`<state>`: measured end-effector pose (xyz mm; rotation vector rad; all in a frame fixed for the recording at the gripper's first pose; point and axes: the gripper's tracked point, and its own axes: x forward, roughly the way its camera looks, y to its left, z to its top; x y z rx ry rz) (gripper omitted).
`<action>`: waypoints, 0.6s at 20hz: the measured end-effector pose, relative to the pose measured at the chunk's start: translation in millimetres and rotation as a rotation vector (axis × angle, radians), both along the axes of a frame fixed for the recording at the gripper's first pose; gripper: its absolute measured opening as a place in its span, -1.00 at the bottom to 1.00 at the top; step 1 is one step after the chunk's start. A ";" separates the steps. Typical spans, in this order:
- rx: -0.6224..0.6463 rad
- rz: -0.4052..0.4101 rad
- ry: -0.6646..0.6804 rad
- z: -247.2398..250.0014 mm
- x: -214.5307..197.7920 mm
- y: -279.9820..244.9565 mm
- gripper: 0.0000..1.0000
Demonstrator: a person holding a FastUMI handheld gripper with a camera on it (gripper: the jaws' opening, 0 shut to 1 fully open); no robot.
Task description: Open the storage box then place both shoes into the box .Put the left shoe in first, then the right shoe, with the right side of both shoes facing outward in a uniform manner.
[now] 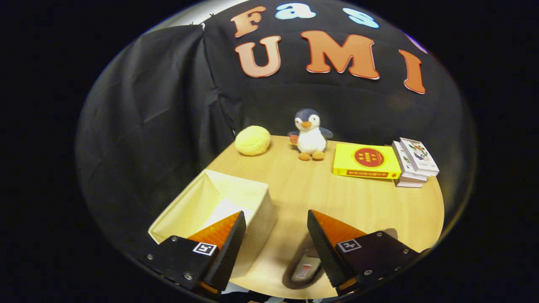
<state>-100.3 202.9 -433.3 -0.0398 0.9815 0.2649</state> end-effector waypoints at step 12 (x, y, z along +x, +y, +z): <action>-0.117 -0.032 0.237 -108.8 -80.3 -97.1 0.48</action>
